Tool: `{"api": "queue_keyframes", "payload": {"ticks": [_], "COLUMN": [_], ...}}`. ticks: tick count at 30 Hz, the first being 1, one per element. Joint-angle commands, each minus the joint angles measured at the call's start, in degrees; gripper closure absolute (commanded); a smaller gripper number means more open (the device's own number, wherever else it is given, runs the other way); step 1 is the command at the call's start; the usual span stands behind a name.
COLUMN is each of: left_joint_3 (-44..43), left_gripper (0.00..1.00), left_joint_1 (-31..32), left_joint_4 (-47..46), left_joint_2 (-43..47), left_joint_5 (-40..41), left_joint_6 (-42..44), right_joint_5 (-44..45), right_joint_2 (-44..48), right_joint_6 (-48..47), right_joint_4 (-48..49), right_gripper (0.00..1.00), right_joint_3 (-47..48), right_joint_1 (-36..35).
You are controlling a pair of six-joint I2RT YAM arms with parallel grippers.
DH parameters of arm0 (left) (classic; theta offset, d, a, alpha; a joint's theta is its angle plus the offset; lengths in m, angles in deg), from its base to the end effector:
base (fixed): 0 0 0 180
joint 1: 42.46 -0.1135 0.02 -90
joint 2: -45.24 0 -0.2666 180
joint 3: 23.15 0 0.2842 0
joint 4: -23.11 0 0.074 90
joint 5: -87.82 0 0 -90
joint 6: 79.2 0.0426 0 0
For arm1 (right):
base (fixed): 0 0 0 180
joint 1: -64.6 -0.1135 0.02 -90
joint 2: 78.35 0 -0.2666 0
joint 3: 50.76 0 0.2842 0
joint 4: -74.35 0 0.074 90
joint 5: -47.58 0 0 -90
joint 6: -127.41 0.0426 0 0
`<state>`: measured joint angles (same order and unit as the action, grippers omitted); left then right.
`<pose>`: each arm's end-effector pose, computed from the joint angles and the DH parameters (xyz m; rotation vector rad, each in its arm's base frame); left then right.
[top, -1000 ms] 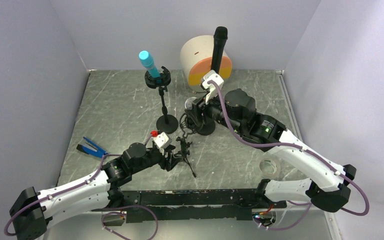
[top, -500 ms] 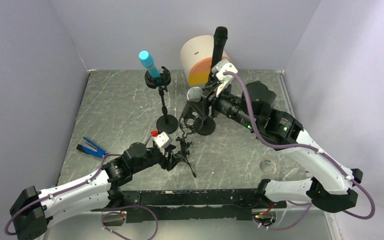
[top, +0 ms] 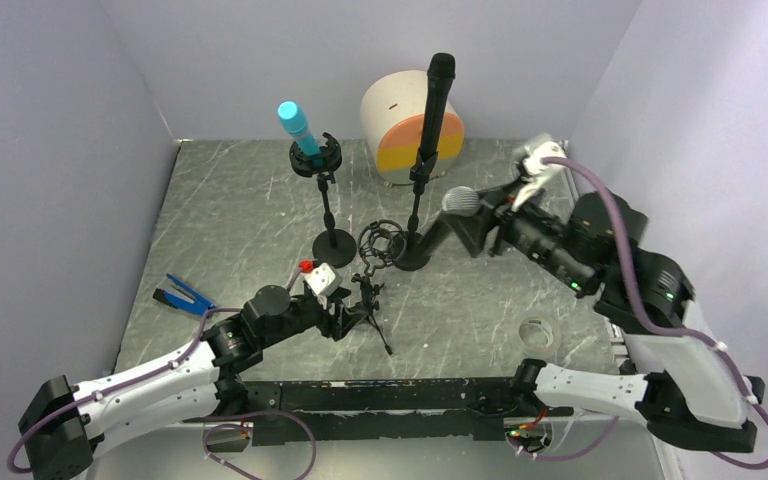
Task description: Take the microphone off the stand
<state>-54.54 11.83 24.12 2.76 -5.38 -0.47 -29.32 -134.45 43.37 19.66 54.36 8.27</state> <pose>0.1243 -0.1770 0.2145 0.7236 1.7211 -0.8607 0.1037 0.1383 0.5379 -0.5625 1.6108 0.6281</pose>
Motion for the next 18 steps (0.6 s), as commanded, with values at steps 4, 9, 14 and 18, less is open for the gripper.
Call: {"api": "queue_keyframes", "payload": {"ticks": [4, 9, 14, 18], "left_joint_3": [-2.54, -3.2, -3.72, -3.71], "left_gripper": [0.35, 0.35, 0.35, 0.36], "left_joint_1": [-0.14, -0.14, -0.14, -0.14], "left_joint_4": [1.59, 2.75, 3.82, 3.34], "left_joint_2": [1.82, 2.08, 1.82, 1.54], "left_joint_5": [1.23, 1.36, 1.47, 1.13], "left_joint_6": [0.81, 1.32, 1.19, 0.82], "right_joint_5": [16.82, 20.94, 15.63, 2.35], "right_joint_2": [3.89, 5.78, 8.25, 6.95], "right_joint_6": [5.99, 10.08, 11.71, 8.74], "right_joint_4": [-14.91, -18.08, -19.0, -17.91], "right_gripper": [0.95, 0.95, 0.95, 0.95], "right_joint_3": [-2.96, -9.88, -16.6, -21.96], "right_joint_1": [0.0, 0.67, 4.46, 16.48]}}
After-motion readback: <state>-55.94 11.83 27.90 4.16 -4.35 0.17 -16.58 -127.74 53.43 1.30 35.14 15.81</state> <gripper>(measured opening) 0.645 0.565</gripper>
